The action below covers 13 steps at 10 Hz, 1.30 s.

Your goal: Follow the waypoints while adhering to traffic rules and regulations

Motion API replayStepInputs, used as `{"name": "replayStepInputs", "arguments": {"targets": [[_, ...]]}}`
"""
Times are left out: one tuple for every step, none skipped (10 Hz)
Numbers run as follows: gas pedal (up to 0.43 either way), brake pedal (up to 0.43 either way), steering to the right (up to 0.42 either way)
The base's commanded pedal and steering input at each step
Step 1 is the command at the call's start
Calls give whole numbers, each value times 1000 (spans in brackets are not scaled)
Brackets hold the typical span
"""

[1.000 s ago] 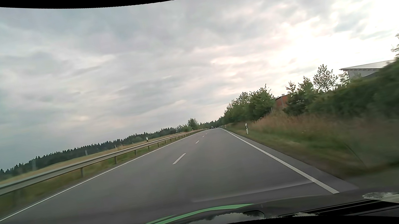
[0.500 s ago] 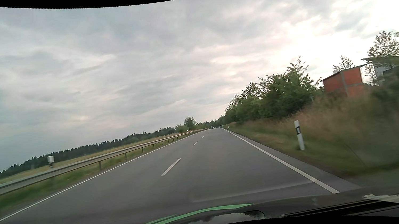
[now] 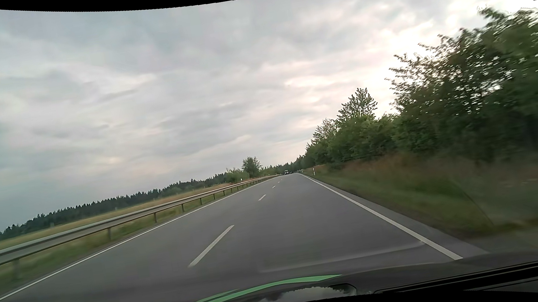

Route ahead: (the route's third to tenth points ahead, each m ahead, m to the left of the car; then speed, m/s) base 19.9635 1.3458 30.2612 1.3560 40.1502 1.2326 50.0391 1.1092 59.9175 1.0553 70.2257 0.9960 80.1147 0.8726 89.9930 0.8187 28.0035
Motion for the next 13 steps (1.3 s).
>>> {"name": "replayStepInputs", "arguments": {"targets": [[228, 0, -1], [228, 0, -1], [228, 0, -1], [228, 0, -1], [220, 0, -1], [220, 0, -1], [220, 0, -1], [220, 0, -1], [220, 0, -1], [228, 0, -2], [228, 0, -1], [248, 0, -1], [260, 0, -2]]}}
